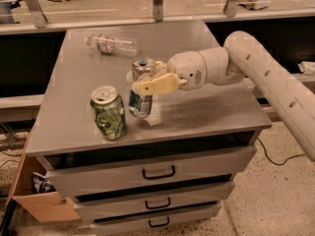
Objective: Move redbull can near green can
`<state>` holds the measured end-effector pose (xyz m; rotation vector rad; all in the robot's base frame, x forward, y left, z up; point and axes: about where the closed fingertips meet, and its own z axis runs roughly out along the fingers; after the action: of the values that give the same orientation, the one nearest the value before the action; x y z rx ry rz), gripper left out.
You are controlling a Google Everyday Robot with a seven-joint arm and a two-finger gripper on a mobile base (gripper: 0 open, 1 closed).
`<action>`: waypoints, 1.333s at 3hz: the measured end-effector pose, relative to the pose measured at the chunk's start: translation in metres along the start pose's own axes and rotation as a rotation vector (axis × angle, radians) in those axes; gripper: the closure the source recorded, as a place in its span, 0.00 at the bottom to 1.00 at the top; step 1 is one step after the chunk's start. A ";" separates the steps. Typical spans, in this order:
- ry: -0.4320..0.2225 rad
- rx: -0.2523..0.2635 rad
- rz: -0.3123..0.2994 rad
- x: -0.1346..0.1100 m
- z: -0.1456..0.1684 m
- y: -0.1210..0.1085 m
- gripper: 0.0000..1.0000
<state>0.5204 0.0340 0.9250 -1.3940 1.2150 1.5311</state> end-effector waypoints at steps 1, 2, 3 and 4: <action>-0.009 -0.069 -0.007 0.006 0.000 0.004 0.83; -0.011 -0.131 -0.026 0.011 0.002 0.005 0.58; 0.001 -0.160 -0.049 0.013 0.005 0.005 0.36; 0.008 -0.176 -0.068 0.015 0.008 0.005 0.12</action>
Offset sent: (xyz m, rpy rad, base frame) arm -0.0088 -0.0049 -0.0179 0.0577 -0.0231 0.1947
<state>0.5112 0.0387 0.9112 -1.5401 1.0466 1.6181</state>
